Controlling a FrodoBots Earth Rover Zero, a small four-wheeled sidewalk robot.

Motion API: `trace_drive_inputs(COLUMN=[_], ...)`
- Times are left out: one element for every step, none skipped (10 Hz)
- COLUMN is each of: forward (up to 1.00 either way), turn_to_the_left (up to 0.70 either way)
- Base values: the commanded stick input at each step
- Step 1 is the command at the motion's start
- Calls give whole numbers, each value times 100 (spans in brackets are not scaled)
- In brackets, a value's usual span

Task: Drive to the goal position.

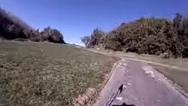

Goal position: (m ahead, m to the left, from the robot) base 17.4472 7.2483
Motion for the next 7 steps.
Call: trace_drive_inputs(forward=[-70,-70,-70,-70,-70,-70,-70], turn_to_the_left=[35,35,35,35,35,35,35])
